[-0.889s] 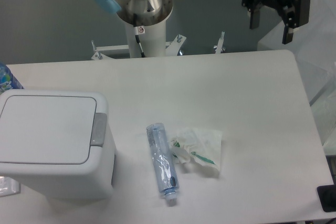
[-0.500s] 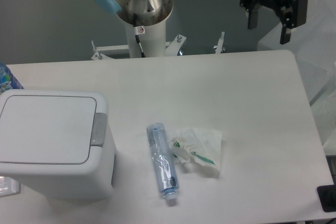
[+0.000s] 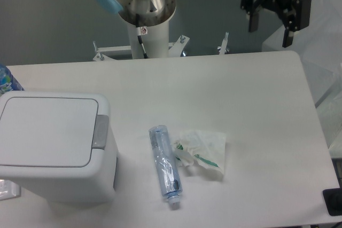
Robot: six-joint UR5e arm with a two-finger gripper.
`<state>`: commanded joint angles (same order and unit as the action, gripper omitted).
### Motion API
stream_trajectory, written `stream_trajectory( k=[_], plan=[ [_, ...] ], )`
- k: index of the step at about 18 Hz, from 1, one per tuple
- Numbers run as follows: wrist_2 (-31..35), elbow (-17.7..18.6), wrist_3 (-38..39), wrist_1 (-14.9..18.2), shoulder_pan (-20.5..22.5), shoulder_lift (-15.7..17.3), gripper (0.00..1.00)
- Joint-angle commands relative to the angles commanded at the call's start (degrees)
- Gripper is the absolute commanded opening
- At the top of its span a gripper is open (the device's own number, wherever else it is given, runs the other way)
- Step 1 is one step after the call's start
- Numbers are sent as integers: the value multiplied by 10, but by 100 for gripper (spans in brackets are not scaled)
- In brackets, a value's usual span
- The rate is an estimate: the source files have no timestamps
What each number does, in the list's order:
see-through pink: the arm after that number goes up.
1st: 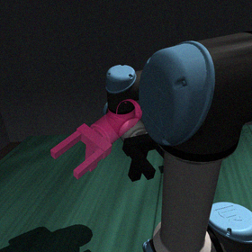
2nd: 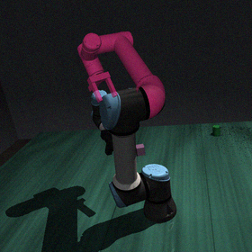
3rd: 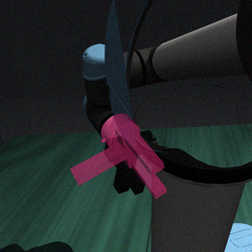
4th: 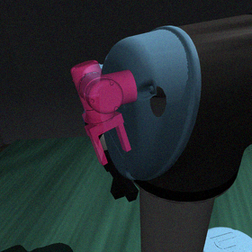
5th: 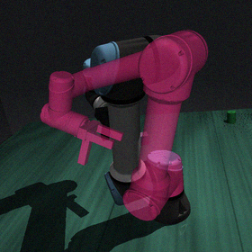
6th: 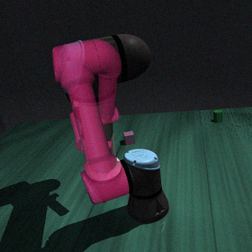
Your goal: Open the trash can
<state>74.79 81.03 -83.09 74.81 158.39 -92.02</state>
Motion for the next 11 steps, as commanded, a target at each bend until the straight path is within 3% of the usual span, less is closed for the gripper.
stream_trajectory(
  k=[3, 6, 11],
  plan=[
    [-2, 0, 84, -6, -45, -7, 100],
    [-45, -2, 170, -52, -90, -32, 100],
    [-60, 1, 259, -65, -111, -36, 100]
  ],
)
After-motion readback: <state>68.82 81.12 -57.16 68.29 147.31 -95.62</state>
